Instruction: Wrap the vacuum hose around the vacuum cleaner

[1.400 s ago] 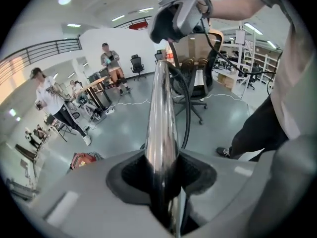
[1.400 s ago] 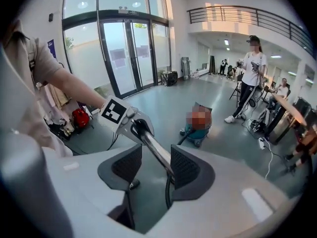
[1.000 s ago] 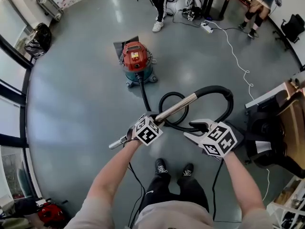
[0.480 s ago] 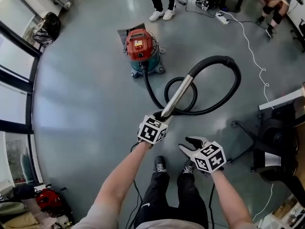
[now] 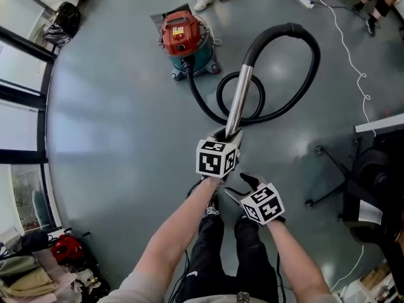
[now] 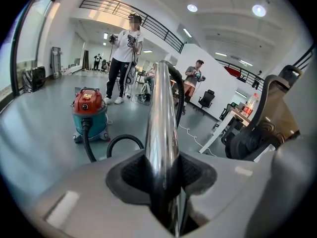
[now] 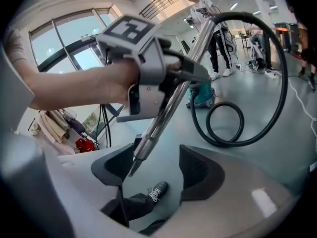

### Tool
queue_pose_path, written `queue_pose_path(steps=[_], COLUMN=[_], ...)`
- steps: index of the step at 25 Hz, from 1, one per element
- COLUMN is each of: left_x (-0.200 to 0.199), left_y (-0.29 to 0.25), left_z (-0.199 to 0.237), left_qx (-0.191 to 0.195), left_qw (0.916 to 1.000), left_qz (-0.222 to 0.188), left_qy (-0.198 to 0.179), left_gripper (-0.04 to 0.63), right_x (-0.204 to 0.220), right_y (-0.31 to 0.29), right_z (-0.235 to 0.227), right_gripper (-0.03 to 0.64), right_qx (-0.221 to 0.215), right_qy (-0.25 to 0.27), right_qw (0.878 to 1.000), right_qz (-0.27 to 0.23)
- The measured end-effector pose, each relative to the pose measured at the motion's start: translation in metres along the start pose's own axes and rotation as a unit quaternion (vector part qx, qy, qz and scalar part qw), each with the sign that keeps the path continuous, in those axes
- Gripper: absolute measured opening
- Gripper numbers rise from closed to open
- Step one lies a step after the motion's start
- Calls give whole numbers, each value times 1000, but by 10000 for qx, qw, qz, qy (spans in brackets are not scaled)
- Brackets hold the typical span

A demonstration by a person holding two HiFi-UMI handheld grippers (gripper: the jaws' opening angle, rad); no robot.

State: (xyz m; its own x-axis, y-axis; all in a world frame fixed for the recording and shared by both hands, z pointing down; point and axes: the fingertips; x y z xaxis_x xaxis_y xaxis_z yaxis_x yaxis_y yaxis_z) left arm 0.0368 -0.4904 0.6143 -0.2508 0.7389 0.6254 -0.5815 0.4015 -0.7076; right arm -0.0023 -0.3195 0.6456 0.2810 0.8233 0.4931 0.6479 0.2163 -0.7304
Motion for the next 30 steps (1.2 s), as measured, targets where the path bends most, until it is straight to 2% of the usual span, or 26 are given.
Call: queue_pose_path(steps=[2,8,10,12,13,15,17,20,25,30], left_x=[-2,-10,-11,-11,-12,-11,-8,0,28,55], left_y=[-10,-37,-43,-48,-50,-56,-60,-67,-88,-113], left_z=[-7,-23,-28,-32,-33,-36,-38,-35,-28,-8], left_qx=[-31,-157,-209,-265,-293,-326,-335,-419,-521,-376], left_qw=[9999,9979,9955,9916,9892,9848,9832,9835,9821,9774], left_qz=[-20,-124,-177,-243,-280,-349,-404,-351,14,388], left_qy=[107,611,907,1244,1409,1670,1746,1726,1810,2045], left_gripper=[140,140,140,140,140,140,140,141,156,182], right_x=[15,46,54,60,63,72,78,86,109,125], right_y=[-11,-35,-39,-40,-38,-31,-23,-17,-14,-17], right_z=[0,-12,-19,-32,-41,-59,-67,-69,-76,-102], right_gripper=[348,368,368,347,326,209,202,198,191,189], right_qx=[-82,-256,-152,135,349,735,824,636,447,600], right_qy=[-102,-719,-910,-999,-995,-910,-752,-619,-606,-215], right_qw=[9999,9971,9957,9949,9944,9931,9937,9961,9968,9950], right_qz=[56,34,-10,-59,-60,-52,-59,4,275,766])
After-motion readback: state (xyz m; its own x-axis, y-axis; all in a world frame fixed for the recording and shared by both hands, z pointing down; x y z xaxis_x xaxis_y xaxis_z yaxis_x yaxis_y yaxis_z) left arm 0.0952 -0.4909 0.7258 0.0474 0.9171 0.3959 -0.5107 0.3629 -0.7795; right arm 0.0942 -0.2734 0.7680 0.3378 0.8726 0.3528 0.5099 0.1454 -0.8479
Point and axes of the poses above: the fingertips, and each gripper's own axes: y backward along the fingers, z to its left, x out of its underside, and after that the axes turned 7 degrees about z, right-handed
